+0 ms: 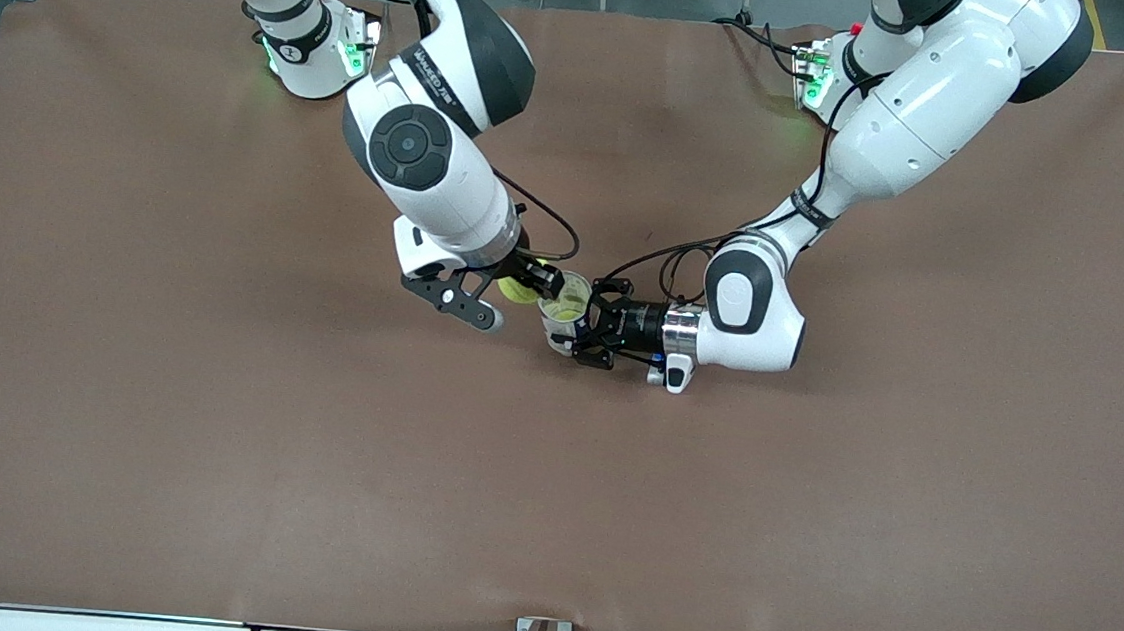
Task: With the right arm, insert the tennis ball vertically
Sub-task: 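Carry the second ball over the can and drop it in with the right gripper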
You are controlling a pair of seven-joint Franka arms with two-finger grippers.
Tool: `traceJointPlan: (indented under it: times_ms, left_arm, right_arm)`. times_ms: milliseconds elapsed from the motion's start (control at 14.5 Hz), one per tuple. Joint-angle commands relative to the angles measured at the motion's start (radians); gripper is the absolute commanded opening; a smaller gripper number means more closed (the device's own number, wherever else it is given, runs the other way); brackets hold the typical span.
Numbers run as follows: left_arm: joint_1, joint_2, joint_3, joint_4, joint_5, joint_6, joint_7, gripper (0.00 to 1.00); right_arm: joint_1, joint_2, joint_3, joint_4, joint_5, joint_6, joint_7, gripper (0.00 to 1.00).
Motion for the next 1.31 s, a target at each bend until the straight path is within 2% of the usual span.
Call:
traceJointPlan:
  times_ms: [0,758,826,964,1102,1240]
  left_arm:
    - [-0.004,0.003,-0.001,0.003,-0.013,0.0,0.013,0.75]
    - [-0.006,0.003,0.0,0.003,-0.015,0.0,0.013,0.75]
    - [-0.006,0.003,0.0,0.003,-0.013,0.0,0.013,0.75]
    - [-0.006,0.003,0.0,0.003,-0.015,0.0,0.012,0.75]
    - [-0.013,0.005,0.0,0.003,-0.015,0.0,0.012,0.75]
    - [-0.013,0.005,0.0,0.003,-0.015,0.0,0.012,0.75]
  right_arm:
    - [0.036,0.055,-0.013,0.063,0.019,0.02,0.053,0.43]
    - [0.074,0.11,-0.016,0.08,0.008,0.037,0.064,0.44]
    - [0.074,0.11,-0.016,0.08,0.008,0.037,0.064,0.47]
    - [0.074,0.11,-0.016,0.079,0.008,0.035,0.064,0.67]
    - [0.074,0.11,-0.016,0.079,0.005,0.032,0.064,1.0]
    - [0.074,0.104,-0.017,0.079,0.001,0.026,0.061,1.0]
